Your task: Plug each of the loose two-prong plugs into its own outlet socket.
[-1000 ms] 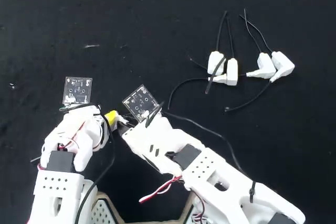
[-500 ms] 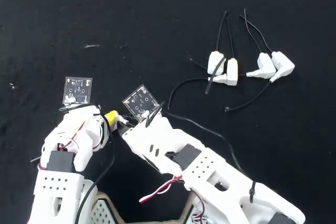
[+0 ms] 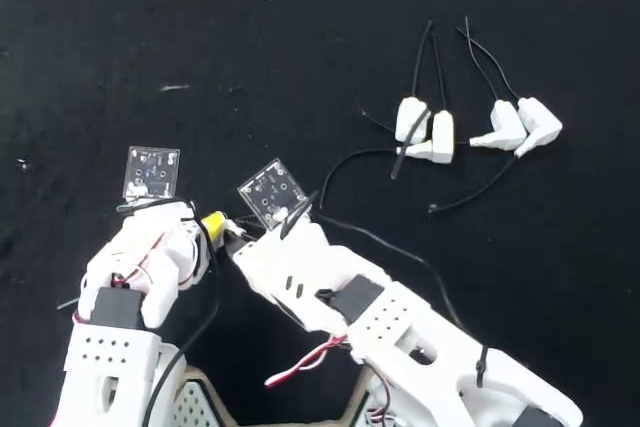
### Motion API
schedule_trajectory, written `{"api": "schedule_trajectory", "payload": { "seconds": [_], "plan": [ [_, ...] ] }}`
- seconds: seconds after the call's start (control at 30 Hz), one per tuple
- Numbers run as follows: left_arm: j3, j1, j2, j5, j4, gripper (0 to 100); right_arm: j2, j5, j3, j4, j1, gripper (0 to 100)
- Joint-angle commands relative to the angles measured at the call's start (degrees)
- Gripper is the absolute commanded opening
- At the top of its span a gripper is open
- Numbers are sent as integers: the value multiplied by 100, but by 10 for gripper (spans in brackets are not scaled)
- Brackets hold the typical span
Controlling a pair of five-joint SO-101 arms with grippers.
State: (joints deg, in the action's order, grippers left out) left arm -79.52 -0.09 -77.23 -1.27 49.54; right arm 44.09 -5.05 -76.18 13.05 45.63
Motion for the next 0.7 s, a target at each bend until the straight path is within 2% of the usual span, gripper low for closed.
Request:
{"api": "schedule_trajectory", "payload": {
  "seconds": [0.0,0.13,0.27,0.43,0.53,0.67],
  "plan": [
    [66,-189,-9,9,-53,231,268,-35,101,-229,-149,11],
    [330,-725,-9,53,-44,231,268,-35,75,-158,-484,11],
    [497,-1182,-9,97,-53,231,251,-35,444,730,-712,11],
    [453,-1244,53,-536,-9,231,224,0,1112,1793,-721,11],
    [75,-1411,53,-967,-9,231,215,220,1121,1829,-712,11],
    [-136,-1877,62,-1116,-53,231,-92,281,1218,1609,-712,11]
  ]
}}
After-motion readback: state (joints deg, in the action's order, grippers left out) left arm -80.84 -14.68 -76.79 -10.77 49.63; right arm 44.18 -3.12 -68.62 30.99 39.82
